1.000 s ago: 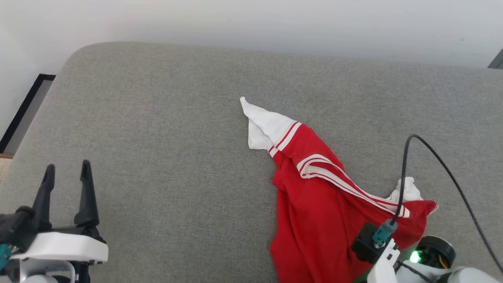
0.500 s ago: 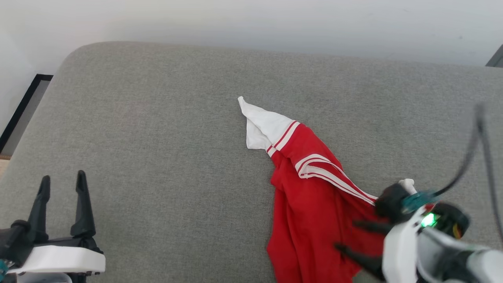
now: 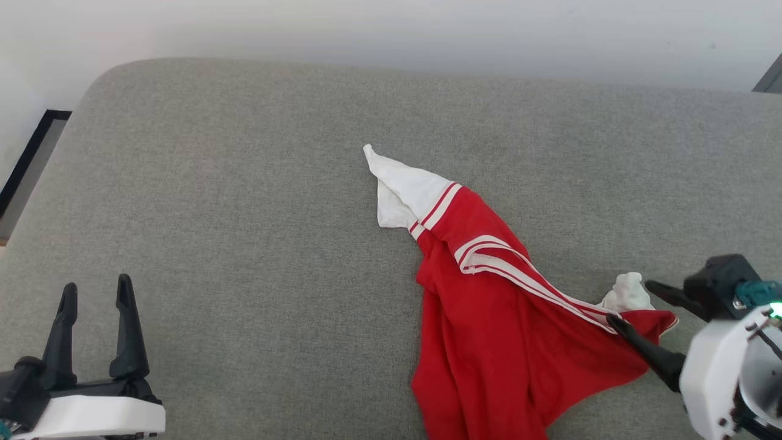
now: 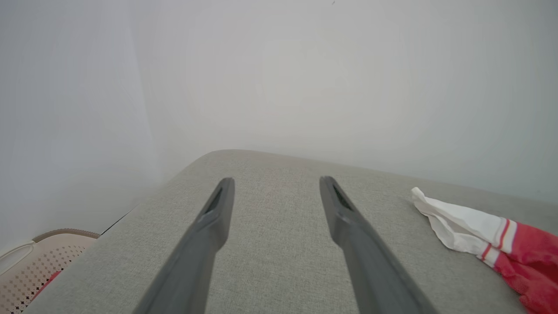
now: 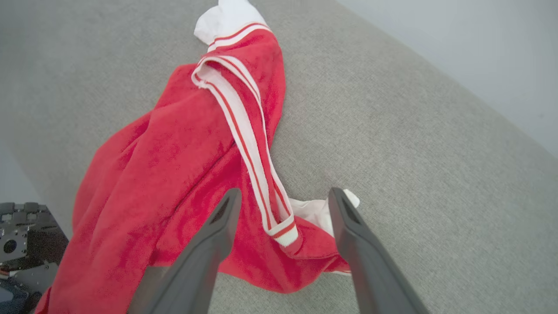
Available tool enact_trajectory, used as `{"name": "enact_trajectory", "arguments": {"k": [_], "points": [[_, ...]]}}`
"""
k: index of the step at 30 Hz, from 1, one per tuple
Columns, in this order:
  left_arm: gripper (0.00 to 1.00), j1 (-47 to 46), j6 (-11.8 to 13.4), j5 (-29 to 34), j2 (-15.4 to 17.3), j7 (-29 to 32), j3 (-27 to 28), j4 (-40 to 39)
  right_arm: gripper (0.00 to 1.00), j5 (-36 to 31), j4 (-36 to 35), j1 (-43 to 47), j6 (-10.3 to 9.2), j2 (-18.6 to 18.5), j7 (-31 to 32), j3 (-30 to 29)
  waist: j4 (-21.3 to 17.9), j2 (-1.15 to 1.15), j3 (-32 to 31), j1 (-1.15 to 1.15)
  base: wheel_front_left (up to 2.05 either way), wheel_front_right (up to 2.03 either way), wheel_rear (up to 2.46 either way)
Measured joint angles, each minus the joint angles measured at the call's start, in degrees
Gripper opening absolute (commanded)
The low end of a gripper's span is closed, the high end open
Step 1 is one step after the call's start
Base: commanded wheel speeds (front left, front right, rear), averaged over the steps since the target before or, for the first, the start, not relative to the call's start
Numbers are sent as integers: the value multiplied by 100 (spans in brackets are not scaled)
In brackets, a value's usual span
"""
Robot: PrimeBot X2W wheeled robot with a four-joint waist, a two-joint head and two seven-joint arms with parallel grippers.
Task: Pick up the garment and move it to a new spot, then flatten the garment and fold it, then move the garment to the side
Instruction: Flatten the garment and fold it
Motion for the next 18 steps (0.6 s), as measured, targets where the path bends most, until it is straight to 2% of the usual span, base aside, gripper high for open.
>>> {"name": "enact_trajectory", "arguments": {"k": [2, 9, 18], "points": [[100, -24, -53, 60, -68, 0, 40, 8, 100, 16, 121, 81, 0, -153, -153, 10, 0, 0, 43, 0, 0, 0, 0], [100, -151, -208, 160, -243, 0, 130, 46, 100, 153, 571, 182, 0, -353, -498, 141, 23, 0, 197, 0, 0, 0, 0], [100, -397, -385, 290, -431, 0, 203, 142, 100, -34, 1279, -638, 0, -472, -861, 1170, 147, 0, 445, 0, 0, 0, 0]]}}
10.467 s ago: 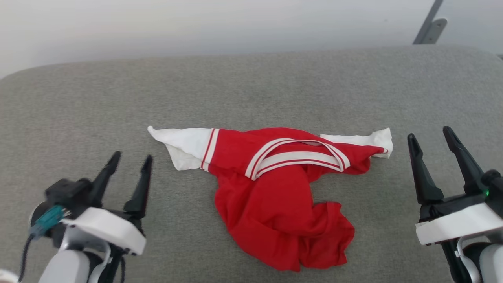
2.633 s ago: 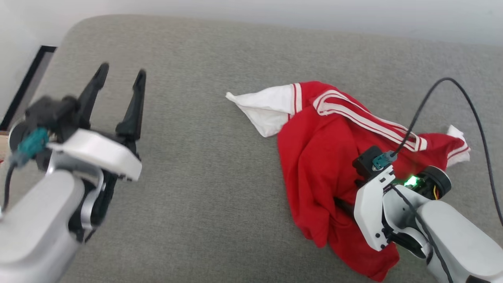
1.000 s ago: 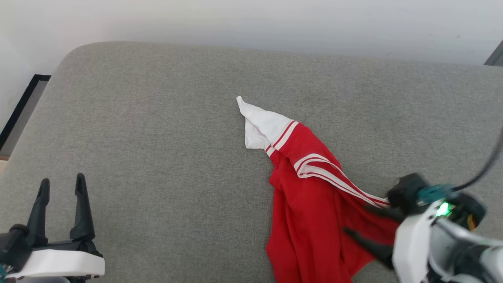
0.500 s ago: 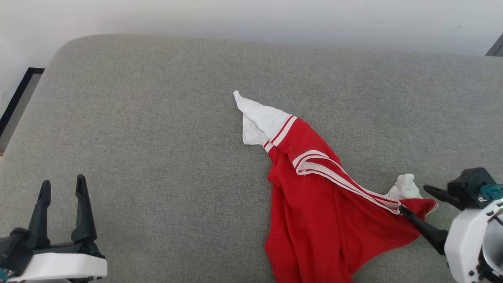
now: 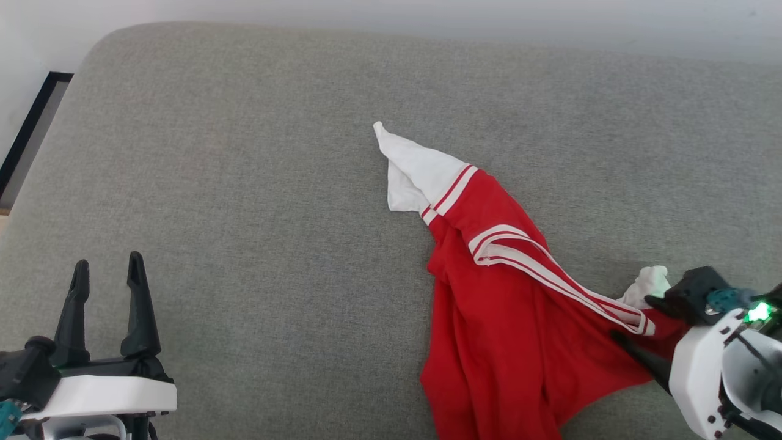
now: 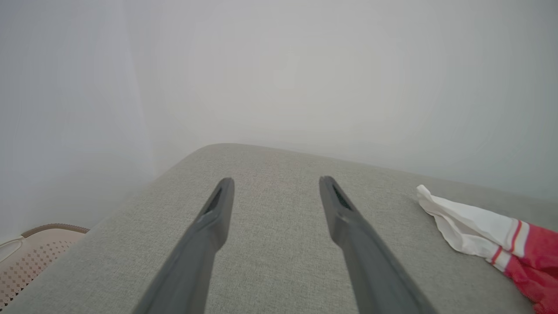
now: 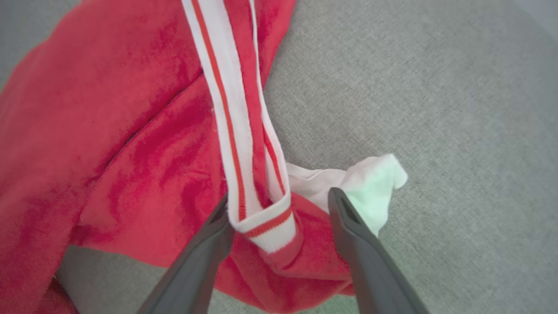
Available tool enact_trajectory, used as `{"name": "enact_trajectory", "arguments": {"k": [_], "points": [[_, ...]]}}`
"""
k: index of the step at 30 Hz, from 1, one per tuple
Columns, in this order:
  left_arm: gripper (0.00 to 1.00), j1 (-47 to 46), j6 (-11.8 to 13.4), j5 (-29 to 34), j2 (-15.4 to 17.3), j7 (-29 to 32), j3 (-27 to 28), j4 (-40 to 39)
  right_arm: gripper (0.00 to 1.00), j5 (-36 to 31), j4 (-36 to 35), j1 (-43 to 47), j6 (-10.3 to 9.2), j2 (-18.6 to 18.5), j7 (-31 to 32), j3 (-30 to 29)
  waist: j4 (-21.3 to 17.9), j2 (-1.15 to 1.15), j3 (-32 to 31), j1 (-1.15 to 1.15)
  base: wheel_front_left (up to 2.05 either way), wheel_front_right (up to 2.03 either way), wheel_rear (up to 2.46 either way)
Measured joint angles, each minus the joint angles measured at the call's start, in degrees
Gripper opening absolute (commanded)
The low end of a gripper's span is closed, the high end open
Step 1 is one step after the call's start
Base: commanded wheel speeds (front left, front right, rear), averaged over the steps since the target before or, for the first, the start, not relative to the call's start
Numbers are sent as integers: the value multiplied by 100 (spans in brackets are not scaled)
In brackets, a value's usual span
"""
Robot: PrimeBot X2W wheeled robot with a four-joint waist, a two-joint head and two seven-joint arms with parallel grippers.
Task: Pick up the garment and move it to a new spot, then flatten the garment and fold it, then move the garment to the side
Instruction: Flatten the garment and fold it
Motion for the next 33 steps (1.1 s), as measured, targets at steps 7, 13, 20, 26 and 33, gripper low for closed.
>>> {"name": "enact_trajectory", "arguments": {"k": [7, 13, 20, 26, 33], "points": [[100, -112, -67, 75, -78, 0, 51, 44, 0, 237, 656, -520, 1, 25, -4, 553, 103, 0, 79, 0, 0, 0, 0], [100, -110, -77, 100, -126, 0, 81, 85, 0, 624, 775, -767, 1, 18, -5, 385, 147, 0, 39, 0, 0, 0, 0], [100, -114, -94, 108, -156, 0, 29, 132, 0, 1085, 873, -1128, 0, 35, 301, -240, 231, 0, 43, 0, 0, 0, 0], [100, -280, -94, 69, -143, 0, -220, 193, 0, 1117, 1522, -1751, 1, 271, 439, -416, 396, 0, 153, 0, 0, 0, 0], [100, -401, -94, -36, -135, 0, -413, 291, 0, 654, 2988, -2554, 0, 717, 477, -350, 609, 0, 304, 0, 0, 0, 0]]}}
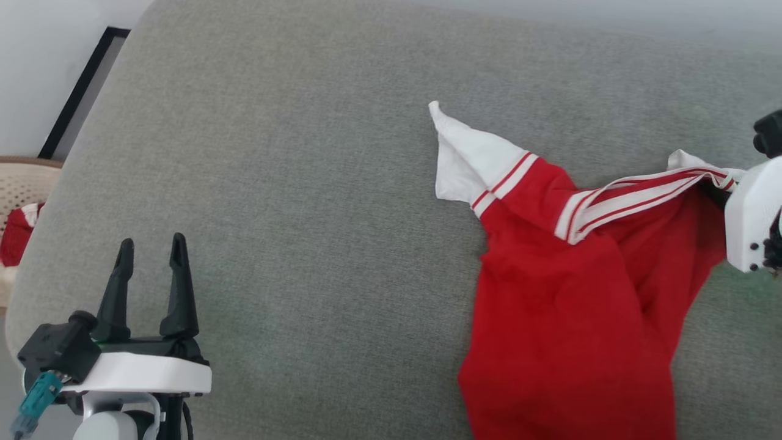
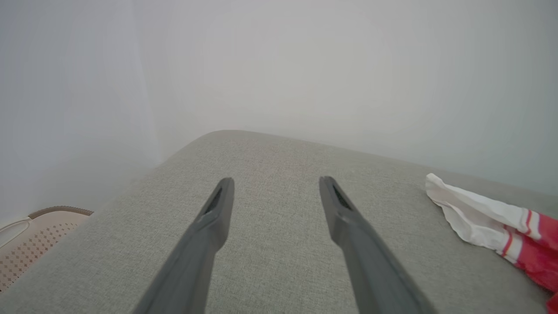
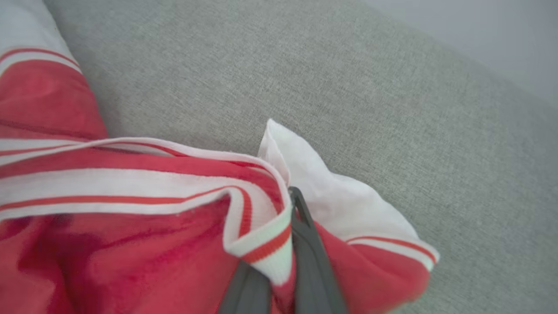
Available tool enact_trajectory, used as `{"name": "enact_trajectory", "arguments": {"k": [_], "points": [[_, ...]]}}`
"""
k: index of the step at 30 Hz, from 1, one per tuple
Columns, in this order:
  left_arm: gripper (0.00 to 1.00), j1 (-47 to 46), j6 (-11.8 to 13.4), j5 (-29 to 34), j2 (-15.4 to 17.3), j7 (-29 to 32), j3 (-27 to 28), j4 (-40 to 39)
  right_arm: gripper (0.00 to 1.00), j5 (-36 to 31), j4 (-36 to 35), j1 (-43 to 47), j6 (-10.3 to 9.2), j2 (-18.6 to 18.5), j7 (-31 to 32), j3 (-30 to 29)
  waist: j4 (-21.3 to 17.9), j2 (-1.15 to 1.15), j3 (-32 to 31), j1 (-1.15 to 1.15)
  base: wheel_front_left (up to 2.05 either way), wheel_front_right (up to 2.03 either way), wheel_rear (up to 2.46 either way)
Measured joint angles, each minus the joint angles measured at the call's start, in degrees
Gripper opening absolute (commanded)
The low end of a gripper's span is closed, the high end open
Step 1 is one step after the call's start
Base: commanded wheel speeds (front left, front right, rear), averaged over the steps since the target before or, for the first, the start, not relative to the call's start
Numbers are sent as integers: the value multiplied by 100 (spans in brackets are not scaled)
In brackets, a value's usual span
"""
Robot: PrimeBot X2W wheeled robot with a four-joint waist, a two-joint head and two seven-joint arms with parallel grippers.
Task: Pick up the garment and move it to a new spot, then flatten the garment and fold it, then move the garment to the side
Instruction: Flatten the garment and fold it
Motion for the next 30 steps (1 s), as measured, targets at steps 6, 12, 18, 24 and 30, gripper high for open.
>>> {"name": "enact_trajectory", "arguments": {"k": [6, 12, 18, 24, 30], "points": [[100, -119, 0, -7, 15, 0, -102, 64, 31, -271, 1043, -416, 1, 364, -149, 127, 55, 0, 53, 0, 0, 0, 0], [100, -218, 0, -35, 160, 0, -268, 91, 100, -188, 1169, -570, 0, 394, -468, 323, -60, 0, 4, 0, 0, 0, 0], [100, -346, 0, -208, 523, 0, -630, 153, 100, -83, 725, -461, 0, 176, -1035, 294, -327, 0, -99, 0, 0, 0, 0], [100, -705, 0, -590, 1110, 299, -1156, 180, 100, -267, 131, -88, 0, 208, -1807, -158, -720, 0, -196, 0, 0, 0, 0], [100, -1382, -1, -1255, 1831, 1222, -1820, 88, 100, -845, -470, 493, 0, 706, -2431, -1005, -1187, 0, -258, 0, 0, 0, 0]]}}
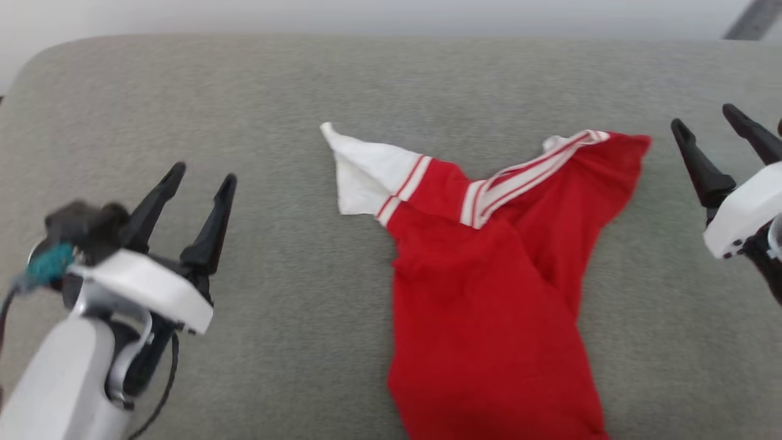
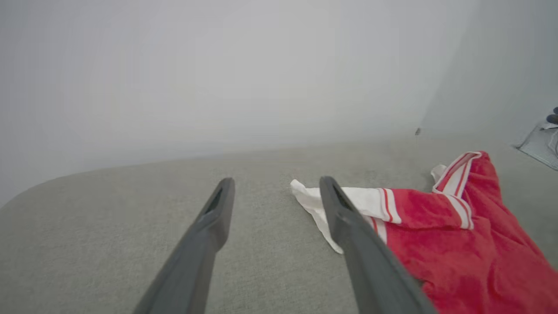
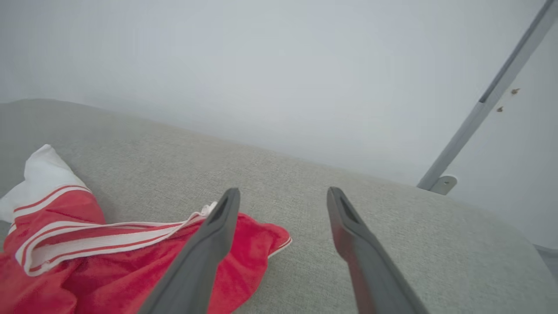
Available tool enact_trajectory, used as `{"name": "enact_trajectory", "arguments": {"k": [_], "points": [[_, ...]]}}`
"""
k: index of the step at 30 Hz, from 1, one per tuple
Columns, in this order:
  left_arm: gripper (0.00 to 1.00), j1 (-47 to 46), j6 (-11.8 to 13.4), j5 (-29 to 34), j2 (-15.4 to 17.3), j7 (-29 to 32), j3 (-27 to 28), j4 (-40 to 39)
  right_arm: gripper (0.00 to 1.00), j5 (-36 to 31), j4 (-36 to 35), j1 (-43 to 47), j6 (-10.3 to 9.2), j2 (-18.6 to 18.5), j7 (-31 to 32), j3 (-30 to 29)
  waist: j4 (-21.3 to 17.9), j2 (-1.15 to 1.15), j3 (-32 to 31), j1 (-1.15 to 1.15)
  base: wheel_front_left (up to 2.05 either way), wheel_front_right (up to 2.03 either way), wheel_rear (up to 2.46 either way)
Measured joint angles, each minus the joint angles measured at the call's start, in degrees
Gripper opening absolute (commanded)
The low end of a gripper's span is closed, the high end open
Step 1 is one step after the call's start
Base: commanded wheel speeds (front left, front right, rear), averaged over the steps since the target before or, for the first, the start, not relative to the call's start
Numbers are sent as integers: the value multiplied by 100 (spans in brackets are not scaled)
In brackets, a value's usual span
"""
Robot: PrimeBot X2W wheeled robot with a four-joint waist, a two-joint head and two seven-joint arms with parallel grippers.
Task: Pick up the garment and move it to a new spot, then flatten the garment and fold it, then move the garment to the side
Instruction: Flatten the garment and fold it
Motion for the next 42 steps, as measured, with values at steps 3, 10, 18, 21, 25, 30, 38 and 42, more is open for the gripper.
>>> {"name": "enact_trajectory", "arguments": {"k": [3, 10, 18, 21, 25, 30, 38, 42], "points": [[100, -417, 0, -393, 321, 568, -366, 35, 100, -375, -391, 305, 0, 378, -234, -446, -246, 0, -11, 0, 0, 0, 0], [100, -1192, 0, -1125, 722, 1536, -966, 371, 100, -1065, -1332, 884, 0, 1260, -491, -1196, -745, 0, 34, 0, 0, 0, 0], [100, -2069, 0, -1750, 828, 2796, -1625, 1340, 100, -1524, -2414, 1416, 0, 2018, -310, -1607, -1279, 0, 221, 0, 0, 0, 0], [100, -2309, 0, -1871, 801, 3225, -1738, 1883, 100, -1566, -2670, 1518, 0, 2130, -169, -1653, -1420, 0, 304, 0, 0, 0, 0], [100, -2637, 13, -1838, 712, 3682, -1931, 2636, 100, -1567, -2971, 1596, 0, 2226, -23, -1695, -1581, 0, 448, 0, 0, 0, 0], [100, -2972, 79, -1931, 467, 3946, -1964, 3265, 100, -1581, -3103, 1661, 0, 2309, -10, -1722, -1650, 0, 583, 0, 0, 0, 0], [94, -3429, 102, -1914, 213, 4205, -2061, 3896, 100, -1614, -2924, 1706, 0, 2380, -305, -1820, -1688, 0, 738, 0, 0, 0, 0], [0, -3574, 77, -1849, 235, 4222, -2183, 4042, 100, -1685, -2860, 1704, 0, 2396, -583, -1896, -1635, 0, 749, 0, 0, 0, 0]]}}
